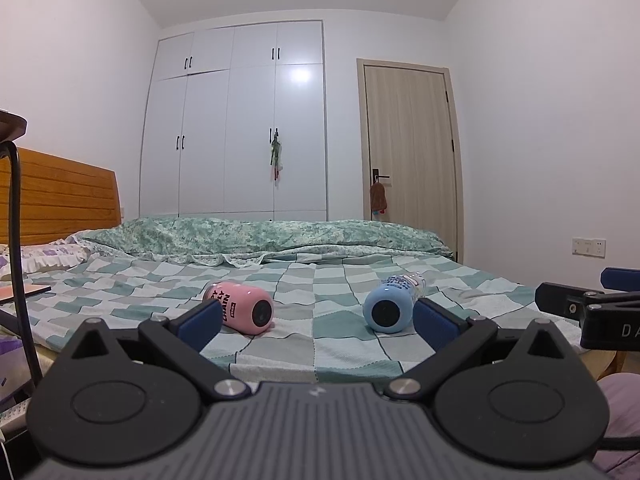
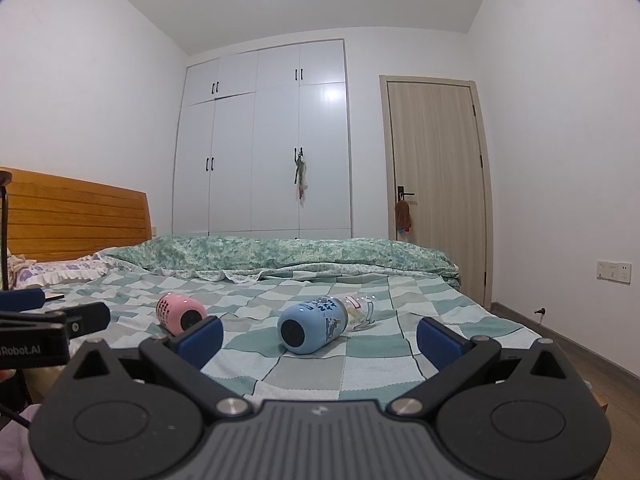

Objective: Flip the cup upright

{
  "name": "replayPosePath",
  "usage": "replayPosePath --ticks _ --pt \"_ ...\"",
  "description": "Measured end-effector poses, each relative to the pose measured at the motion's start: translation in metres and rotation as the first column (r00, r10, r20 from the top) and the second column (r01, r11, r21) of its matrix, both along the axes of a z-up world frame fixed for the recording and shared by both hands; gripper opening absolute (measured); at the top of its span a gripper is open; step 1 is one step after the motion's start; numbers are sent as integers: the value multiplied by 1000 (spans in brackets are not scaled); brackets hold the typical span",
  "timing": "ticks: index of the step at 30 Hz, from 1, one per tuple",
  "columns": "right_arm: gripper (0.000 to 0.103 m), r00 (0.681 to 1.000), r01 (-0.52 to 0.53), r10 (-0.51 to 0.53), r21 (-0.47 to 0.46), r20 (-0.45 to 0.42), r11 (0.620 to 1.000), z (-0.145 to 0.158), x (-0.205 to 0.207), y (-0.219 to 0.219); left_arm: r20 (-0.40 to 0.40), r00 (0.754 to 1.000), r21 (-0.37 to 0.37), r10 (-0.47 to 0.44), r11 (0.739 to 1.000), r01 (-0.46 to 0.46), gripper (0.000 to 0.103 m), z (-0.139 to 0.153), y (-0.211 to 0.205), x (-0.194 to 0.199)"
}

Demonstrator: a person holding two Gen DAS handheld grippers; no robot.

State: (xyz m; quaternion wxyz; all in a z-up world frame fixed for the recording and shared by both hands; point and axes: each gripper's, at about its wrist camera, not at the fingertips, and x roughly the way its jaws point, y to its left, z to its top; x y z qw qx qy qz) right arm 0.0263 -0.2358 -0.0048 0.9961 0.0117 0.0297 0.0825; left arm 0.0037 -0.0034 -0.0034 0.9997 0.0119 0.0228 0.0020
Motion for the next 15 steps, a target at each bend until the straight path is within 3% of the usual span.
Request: replayPosePath --ticks 15 --pt "103 1000 -8 8 -8 -13 1000 3 5 1 -5 1000 -3 3 1000 -3 103 4 3 4"
